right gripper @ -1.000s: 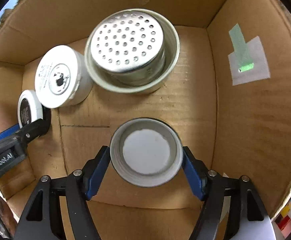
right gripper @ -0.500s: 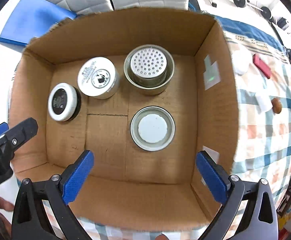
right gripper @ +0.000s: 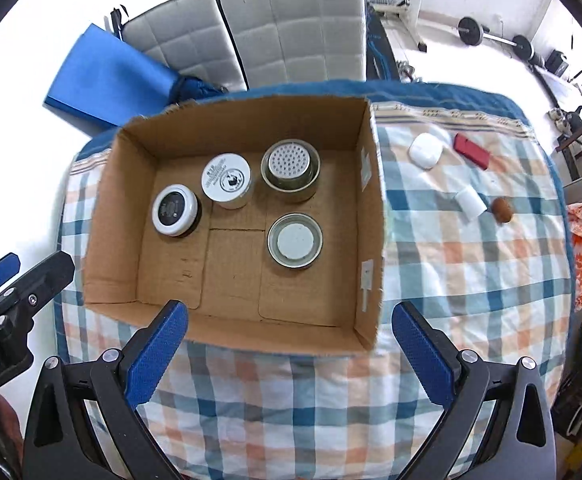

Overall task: Organize rigid objects
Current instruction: 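Lift both tools out of the box and move toward the walnut and cap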

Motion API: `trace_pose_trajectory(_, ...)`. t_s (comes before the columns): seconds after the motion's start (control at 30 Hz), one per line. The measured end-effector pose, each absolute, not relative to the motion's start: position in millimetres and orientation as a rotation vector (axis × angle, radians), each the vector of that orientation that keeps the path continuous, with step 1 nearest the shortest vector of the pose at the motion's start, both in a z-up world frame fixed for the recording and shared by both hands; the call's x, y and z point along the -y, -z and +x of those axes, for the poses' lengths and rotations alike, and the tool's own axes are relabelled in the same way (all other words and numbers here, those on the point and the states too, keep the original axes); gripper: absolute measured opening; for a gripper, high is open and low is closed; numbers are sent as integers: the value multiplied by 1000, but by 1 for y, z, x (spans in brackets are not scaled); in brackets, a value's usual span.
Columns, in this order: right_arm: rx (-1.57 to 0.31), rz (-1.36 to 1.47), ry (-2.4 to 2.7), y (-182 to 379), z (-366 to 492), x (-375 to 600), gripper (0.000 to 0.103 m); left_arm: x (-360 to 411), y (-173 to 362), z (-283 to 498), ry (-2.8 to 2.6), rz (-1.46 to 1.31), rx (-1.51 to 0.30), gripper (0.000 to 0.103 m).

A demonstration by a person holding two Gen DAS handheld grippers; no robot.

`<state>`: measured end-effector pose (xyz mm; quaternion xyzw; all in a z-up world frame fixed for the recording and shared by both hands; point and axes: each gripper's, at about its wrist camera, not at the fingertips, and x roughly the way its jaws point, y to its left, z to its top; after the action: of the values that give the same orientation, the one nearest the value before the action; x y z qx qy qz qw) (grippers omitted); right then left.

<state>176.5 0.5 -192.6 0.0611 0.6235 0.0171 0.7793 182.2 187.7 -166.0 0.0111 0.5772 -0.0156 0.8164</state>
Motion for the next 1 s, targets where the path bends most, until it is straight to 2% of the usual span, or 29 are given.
trace_pose_trajectory(0.23, -1306, 134, -80, 163, 151, -2, 103, -185, 144, 159, 18, 26, -1189, 103)
trace_pose_trajectory(0.43, -1316, 163, -102, 165, 146, 16, 103, -166, 141, 154, 23, 10, -1192, 103)
trace_pose_trajectory(0.6, -1327, 208, -43, 171, 152, 72, 103, -112, 143, 164, 86, 10, -1198, 103)
trace_pose_trajectory(0.83, -1321, 233, 130, 185, 177, 196, 103, 3, 157, 202, 192, 34, -1203, 103)
trace_pose_trajectory(1.0, -1345, 300, 178, 221, 211, 276, 100, 70, 208, 247, 189, 33, -1298, 103)
